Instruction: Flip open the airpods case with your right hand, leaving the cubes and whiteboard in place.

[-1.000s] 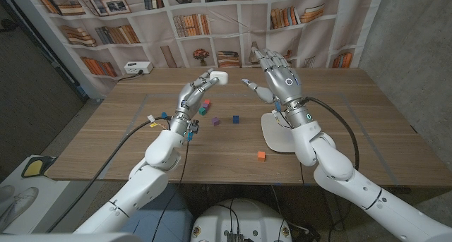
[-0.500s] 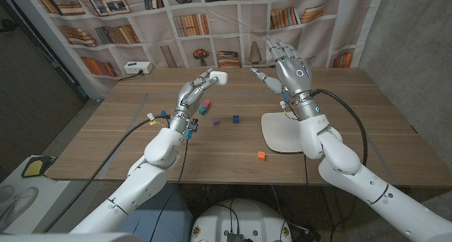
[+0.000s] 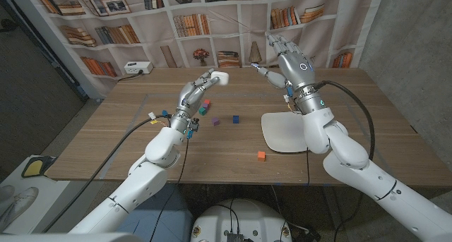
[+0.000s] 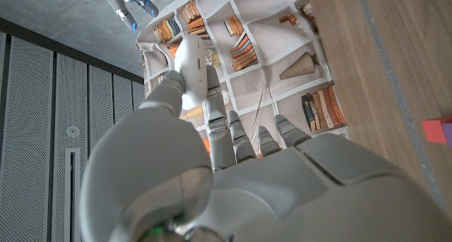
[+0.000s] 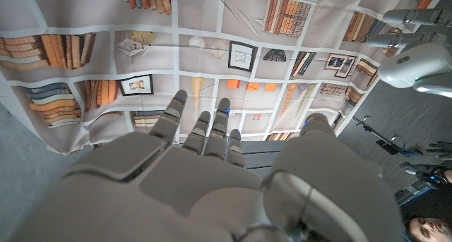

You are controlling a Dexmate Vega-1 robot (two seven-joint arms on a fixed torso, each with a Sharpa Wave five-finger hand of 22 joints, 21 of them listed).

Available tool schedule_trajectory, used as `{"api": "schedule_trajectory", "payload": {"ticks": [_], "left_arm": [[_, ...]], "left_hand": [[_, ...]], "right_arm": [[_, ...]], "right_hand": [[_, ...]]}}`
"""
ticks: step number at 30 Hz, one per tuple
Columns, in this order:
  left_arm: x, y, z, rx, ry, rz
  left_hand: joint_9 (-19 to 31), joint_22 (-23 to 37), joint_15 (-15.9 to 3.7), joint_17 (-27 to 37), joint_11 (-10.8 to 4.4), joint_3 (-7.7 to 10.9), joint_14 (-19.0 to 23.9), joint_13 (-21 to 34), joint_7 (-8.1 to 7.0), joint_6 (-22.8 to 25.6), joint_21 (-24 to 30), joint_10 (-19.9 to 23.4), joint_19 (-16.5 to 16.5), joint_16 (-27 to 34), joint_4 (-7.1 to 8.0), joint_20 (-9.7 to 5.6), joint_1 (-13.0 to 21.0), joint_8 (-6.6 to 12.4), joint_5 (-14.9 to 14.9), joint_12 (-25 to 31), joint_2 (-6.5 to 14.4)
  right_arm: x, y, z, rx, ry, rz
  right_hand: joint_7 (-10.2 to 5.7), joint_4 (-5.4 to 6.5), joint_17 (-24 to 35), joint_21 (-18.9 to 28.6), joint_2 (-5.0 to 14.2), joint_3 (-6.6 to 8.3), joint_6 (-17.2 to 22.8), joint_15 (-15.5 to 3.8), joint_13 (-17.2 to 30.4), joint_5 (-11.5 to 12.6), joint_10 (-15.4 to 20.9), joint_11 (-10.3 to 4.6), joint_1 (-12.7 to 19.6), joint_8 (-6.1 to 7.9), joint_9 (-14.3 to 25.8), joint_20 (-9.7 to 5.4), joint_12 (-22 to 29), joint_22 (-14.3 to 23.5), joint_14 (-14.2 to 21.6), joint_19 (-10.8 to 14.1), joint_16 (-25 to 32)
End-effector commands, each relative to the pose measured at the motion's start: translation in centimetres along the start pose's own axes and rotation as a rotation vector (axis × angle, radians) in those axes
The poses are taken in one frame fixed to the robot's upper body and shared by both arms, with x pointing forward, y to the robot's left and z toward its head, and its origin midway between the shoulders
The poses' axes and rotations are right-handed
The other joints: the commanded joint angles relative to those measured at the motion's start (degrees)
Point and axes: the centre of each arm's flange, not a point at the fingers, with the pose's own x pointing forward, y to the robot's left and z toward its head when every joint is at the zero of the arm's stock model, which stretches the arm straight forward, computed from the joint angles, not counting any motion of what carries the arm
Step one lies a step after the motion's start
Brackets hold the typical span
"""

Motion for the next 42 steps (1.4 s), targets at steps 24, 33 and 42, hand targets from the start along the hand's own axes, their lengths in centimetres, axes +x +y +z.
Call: {"api": "schedule_trajectory", "payload": {"ticks": [24, 33, 42], "left_arm": [[0.9, -1.0, -1.1, -0.033, -0.017, -0.062], [1.0, -1.1, -1.4, -0.008, -0.017, -0.084], [1.1, -1.3, -2.1, -0.013, -0.008, -0.084]], "left_hand": [[1.8, 0.2, 0.46, 0.1, -0.11, -0.88, -0.5, 0.4, -2.68, 0.3, 0.2, -0.1, -0.5, 0.1, 0.49, 1.05, 2.1, 0.01, 0.1, -0.3, 2.8], [2.2, 0.2, 0.53, 0.1, -0.56, -1.2, -0.8, 0.5, -3.93, -0.9, 0.2, -0.5, -0.6, 0.0, 0.88, 1.09, 1.8, -0.27, 0.2, -0.4, 3.0], [2.6, 0.2, 0.55, 0.2, -0.76, -1.65, -1.3, 0.5, -4.71, -1.7, 0.2, -1.3, -0.8, 0.0, 1.49, 1.1, 1.0, -0.41, 0.3, -0.6, 3.3]], "right_arm": [[4.1, -2.8, 0.7, 0.288, -0.031, 0.38], [5.6, -2.7, 0.5, 0.392, -0.042, 0.505], [6.8, -2.4, 0.5, 0.466, -0.071, 0.611]], "right_hand": [[0.64, -5.38, -1.5, -0.5, -2.86, 0.62, -7.0, 3.27, -1.2, -0.3, -5.3, 1.22, 3.8, -1.94, 0.2, 1.1, -4.0, 0.3, -4.7, -3.6, -1.7], [1.87, -5.76, -1.3, -0.5, -2.44, 0.73, -10.1, 5.68, -1.2, -0.3, -8.2, 2.81, 3.6, -1.88, 0.3, 1.84, -4.6, 0.3, -7.7, -6.0, -2.0], [2.61, -6.39, -1.3, -0.6, -2.02, 1.09, -11.6, 6.98, -1.2, -0.2, -11.0, 4.57, 4.1, -1.68, 0.3, 1.88, -5.0, 0.4, -10.1, -8.0, -2.2]]}}
